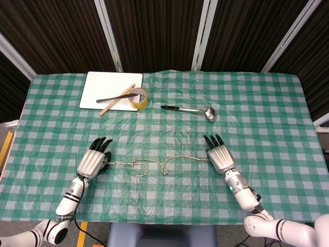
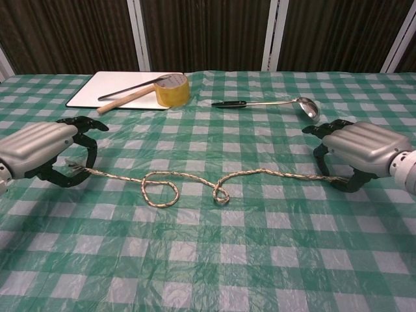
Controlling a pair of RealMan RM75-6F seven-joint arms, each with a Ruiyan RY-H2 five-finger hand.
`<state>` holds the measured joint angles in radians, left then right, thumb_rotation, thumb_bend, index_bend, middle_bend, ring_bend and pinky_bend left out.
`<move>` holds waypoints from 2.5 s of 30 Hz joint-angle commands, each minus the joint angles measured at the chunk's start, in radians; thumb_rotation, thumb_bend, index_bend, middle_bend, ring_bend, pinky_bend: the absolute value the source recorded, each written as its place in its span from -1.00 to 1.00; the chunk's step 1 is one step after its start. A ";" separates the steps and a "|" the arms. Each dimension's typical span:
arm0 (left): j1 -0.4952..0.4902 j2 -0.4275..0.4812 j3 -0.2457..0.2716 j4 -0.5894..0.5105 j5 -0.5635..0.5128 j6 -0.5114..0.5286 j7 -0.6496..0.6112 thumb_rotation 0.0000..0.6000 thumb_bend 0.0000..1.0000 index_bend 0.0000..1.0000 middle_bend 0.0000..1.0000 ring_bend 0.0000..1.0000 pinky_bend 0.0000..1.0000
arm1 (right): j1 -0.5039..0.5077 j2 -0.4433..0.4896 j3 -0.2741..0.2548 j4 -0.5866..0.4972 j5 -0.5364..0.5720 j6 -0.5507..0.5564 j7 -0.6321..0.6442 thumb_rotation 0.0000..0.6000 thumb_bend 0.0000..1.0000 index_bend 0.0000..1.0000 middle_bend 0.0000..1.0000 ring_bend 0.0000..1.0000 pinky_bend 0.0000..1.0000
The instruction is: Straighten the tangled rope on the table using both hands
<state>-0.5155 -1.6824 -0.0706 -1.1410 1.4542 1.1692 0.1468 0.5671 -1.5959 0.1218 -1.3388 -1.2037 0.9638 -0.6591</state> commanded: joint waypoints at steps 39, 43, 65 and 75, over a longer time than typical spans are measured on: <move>0.043 0.114 0.006 0.042 -0.032 -0.014 -0.147 1.00 -0.13 0.16 -0.85 -1.00 -0.78 | -0.047 0.158 -0.012 -0.037 0.042 0.082 0.178 1.00 -0.01 0.59 -0.95 -1.00 -1.00; 0.047 0.121 0.006 0.049 -0.034 -0.013 -0.156 1.00 -0.13 0.16 -0.85 -1.00 -0.78 | -0.060 0.173 -0.014 -0.032 0.039 0.088 0.216 1.00 0.00 0.59 -0.95 -1.00 -1.00; 0.059 0.126 0.000 0.191 -0.069 -0.088 -0.297 1.00 -0.19 0.18 -0.82 -1.00 -0.78 | -0.168 0.217 -0.037 0.197 0.046 0.043 0.488 1.00 -0.01 0.59 -0.93 -1.00 -1.00; 0.054 0.097 0.010 0.224 -0.051 -0.091 -0.291 1.00 -0.20 0.18 -0.82 -1.00 -0.78 | -0.166 0.183 -0.039 0.234 0.019 0.028 0.500 1.00 0.00 0.59 -0.93 -1.00 -1.00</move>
<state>-0.4621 -1.5831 -0.0609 -0.9187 1.4034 1.0771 -0.1446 0.4012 -1.4119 0.0824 -1.1052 -1.1841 0.9919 -0.1584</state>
